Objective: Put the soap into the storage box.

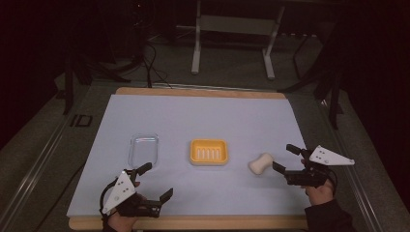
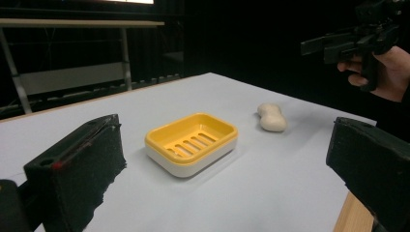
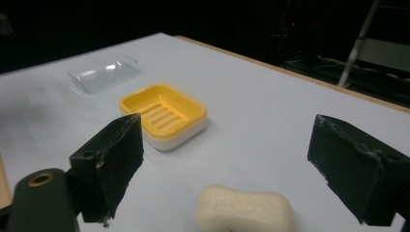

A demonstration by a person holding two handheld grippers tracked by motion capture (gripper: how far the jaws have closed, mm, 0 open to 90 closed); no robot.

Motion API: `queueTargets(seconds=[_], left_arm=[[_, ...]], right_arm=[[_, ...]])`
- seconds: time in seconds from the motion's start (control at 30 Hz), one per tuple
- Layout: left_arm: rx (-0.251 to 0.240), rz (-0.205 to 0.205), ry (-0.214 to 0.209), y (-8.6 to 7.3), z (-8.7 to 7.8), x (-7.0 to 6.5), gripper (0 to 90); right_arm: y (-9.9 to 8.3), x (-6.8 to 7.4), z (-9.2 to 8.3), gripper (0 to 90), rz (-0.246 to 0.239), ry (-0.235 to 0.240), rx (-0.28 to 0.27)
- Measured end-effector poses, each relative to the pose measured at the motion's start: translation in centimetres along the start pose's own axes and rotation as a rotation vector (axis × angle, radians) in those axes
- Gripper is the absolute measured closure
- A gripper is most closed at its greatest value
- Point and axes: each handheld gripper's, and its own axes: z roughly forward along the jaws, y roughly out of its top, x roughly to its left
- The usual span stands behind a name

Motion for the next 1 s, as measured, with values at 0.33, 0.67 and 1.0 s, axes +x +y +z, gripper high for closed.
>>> queueTargets(seconds=[0.33, 0.67, 1.0], left_arm=[[0.003, -0.010, -0.001, -0.2, 0.1, 0.2, 0.2], [0.016, 0.001, -0.006, -0.3, 0.2, 0.0, 0.2], [0.026, 0.006, -0.012, -0.3, 0.2, 0.0, 0.2]], right_arm=[[0.1, -0.6, 0.4, 12.5, -0.030, 0.087, 0.034], [0.8, -1.3, 1.1, 12.4, -0.066, 0.320, 0.094], [1.9, -1.3, 2.0, 12.4, -0.134, 0.484, 0.268]])
